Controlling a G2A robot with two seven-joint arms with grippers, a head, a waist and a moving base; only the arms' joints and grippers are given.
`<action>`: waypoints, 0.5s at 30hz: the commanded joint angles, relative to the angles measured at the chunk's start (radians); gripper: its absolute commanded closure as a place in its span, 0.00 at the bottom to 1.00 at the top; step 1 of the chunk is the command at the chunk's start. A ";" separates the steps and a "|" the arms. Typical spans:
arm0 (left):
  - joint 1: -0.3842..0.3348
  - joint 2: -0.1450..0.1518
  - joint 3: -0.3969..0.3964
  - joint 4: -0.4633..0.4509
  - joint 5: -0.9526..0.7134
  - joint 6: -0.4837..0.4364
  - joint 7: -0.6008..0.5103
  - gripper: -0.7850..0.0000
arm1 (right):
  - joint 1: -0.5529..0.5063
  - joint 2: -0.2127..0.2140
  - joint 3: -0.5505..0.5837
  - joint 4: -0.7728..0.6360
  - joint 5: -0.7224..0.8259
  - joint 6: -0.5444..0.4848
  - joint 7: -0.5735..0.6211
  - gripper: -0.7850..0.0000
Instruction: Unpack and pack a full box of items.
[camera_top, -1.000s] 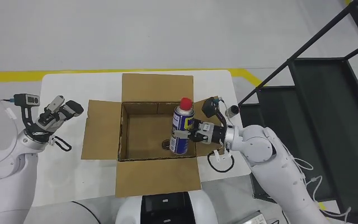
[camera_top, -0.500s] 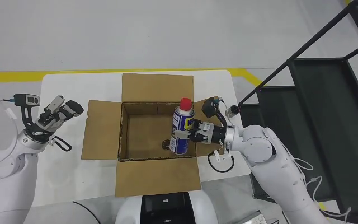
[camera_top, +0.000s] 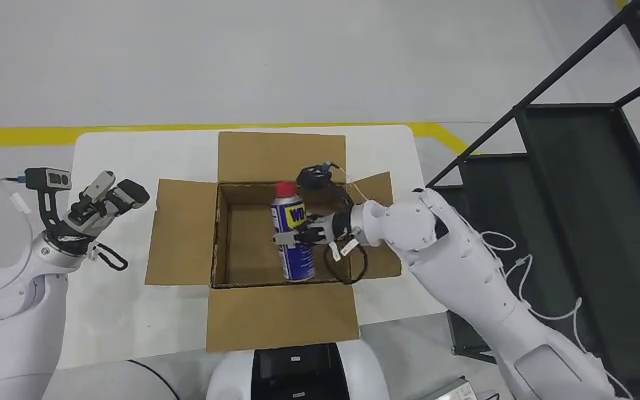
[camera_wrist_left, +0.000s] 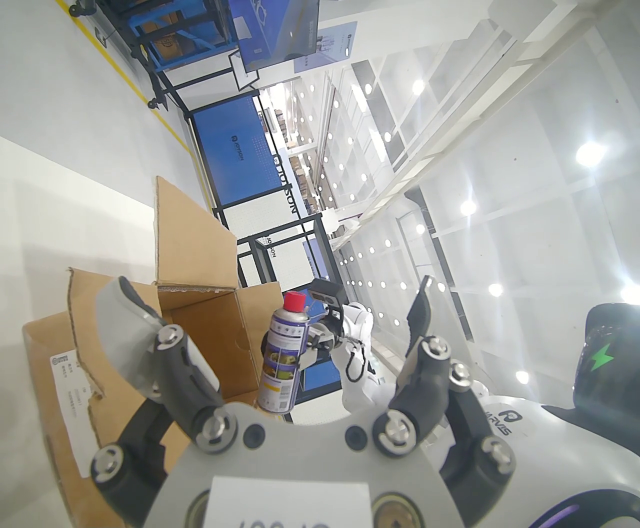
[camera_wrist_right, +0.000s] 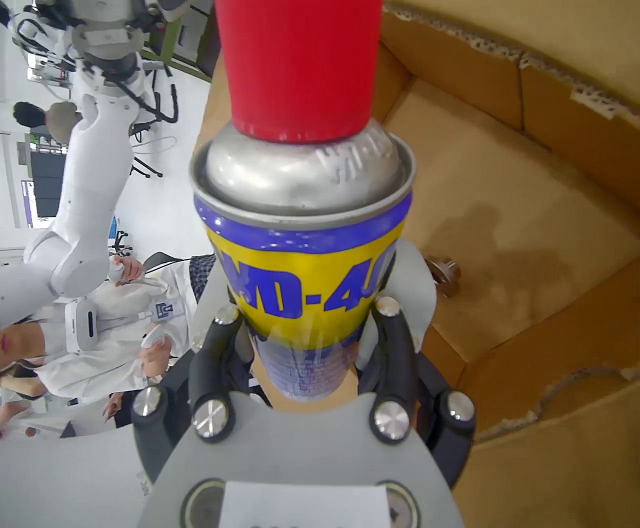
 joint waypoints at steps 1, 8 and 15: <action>0.000 0.000 0.000 0.000 0.000 0.000 0.000 0.00 | 0.063 -0.020 -0.065 0.077 0.001 0.028 -0.020 1.00; 0.000 0.000 0.000 0.000 0.000 0.000 0.000 0.00 | 0.189 -0.094 -0.237 0.320 0.041 0.049 -0.069 1.00; 0.000 0.000 0.000 0.000 0.000 0.000 0.000 0.00 | 0.254 -0.145 -0.318 0.471 0.068 0.077 -0.066 1.00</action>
